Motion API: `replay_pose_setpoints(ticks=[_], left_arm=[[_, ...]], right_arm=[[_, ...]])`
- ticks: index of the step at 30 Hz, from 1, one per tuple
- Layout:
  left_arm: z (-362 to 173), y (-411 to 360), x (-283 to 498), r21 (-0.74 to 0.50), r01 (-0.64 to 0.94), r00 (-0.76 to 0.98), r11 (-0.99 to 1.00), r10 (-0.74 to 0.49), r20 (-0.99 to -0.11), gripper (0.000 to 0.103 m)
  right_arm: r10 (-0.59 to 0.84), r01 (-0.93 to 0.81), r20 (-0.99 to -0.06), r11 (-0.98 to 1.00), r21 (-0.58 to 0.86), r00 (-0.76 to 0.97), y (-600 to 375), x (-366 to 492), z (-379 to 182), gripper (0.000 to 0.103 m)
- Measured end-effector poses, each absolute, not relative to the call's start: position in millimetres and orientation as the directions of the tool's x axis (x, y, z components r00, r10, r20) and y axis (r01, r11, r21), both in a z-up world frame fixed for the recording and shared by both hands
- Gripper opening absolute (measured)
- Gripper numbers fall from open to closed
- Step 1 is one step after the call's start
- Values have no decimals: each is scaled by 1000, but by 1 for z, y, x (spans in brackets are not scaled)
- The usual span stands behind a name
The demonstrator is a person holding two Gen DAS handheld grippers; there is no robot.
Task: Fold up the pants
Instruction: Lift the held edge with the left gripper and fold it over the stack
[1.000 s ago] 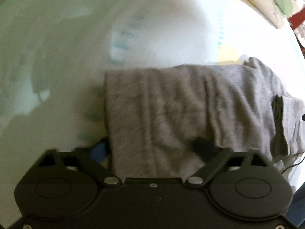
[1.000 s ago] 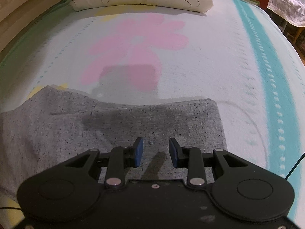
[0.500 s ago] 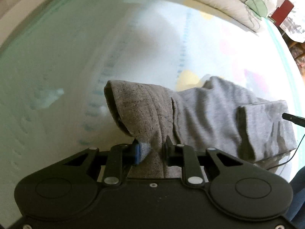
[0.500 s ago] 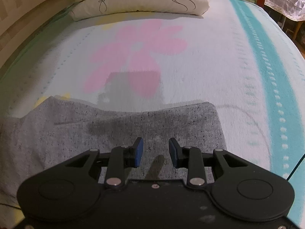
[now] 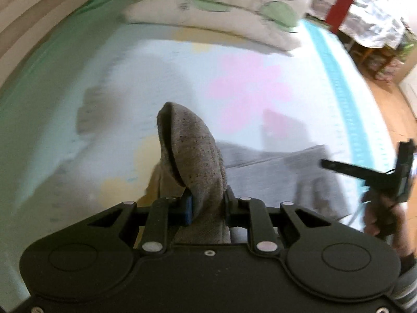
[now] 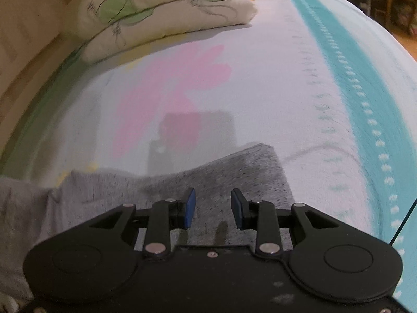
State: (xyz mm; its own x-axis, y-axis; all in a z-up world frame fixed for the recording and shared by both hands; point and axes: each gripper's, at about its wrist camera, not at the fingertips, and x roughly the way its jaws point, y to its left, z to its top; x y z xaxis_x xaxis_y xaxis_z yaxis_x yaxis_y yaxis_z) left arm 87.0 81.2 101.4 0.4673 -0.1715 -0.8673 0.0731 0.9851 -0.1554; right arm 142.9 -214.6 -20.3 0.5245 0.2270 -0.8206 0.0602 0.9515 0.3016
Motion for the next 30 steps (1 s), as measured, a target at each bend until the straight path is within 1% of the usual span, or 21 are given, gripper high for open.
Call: replay_pose_setpoints(ticks=[6, 7, 9, 11, 13, 15, 17, 18, 20, 21, 22, 23, 24, 25, 27, 30], left_arm=[[83, -7, 121, -222, 131, 458, 966, -258, -851, 27], [76, -23, 127, -234, 137, 448, 962, -271, -852, 22], [63, -51, 139, -262, 150, 428, 953, -301, -852, 2], [48, -75, 151, -309, 148, 384, 939, -343, -857, 0], [38, -92, 158, -300, 150, 374, 942, -335, -865, 1], [38, -102, 161, -265, 168, 387, 950, -311, -868, 4], [42, -98, 159, -251, 169, 404, 953, -299, -865, 9], [45, -93, 157, -241, 166, 417, 956, -289, -862, 15], [52, -86, 149, -192, 141, 449, 971, -235, -862, 16], [53, -79, 145, -164, 122, 467, 979, -203, -861, 19], [55, -69, 141, -132, 97, 486, 987, -162, -859, 27], [55, -60, 138, -104, 73, 502, 992, -127, -856, 33], [55, -48, 133, -77, 44, 516, 996, -88, -852, 45], [55, -35, 127, -49, 11, 526, 999, -48, -849, 50], [52, -13, 115, -4, -39, 545, 999, 18, -838, 50], [40, 15, 97, 61, -80, 533, 995, 95, -841, 54]], right_arm=[[251, 138, -804, 915, 379, 539, -237, 143, -28, 34], [255, 148, -803, 910, 388, 539, -240, 143, -30, 34], [256, 162, -800, 903, 398, 542, -242, 145, -33, 34], [243, 193, -798, 893, 406, 551, -248, 144, -35, 34], [219, 238, -799, 882, 408, 560, -257, 146, -38, 34], [188, 285, -800, 868, 407, 570, -267, 148, -41, 34], [186, 307, -798, 855, 419, 573, -274, 150, -46, 34], [199, 306, -794, 848, 434, 574, -275, 150, -49, 34], [231, 283, -785, 844, 456, 575, -274, 153, -51, 34], [251, 259, -780, 848, 463, 573, -270, 155, -51, 34], [272, 231, -775, 852, 469, 571, -265, 155, -50, 34], [292, 201, -767, 856, 476, 571, -261, 155, -49, 34], [312, 170, -759, 860, 482, 572, -257, 154, -47, 34], [337, 134, -749, 862, 489, 570, -252, 154, -44, 34], [393, 69, -736, 857, 510, 552, -244, 154, -40, 34], [434, 14, -748, 861, 509, 503, -231, 155, -36, 35]])
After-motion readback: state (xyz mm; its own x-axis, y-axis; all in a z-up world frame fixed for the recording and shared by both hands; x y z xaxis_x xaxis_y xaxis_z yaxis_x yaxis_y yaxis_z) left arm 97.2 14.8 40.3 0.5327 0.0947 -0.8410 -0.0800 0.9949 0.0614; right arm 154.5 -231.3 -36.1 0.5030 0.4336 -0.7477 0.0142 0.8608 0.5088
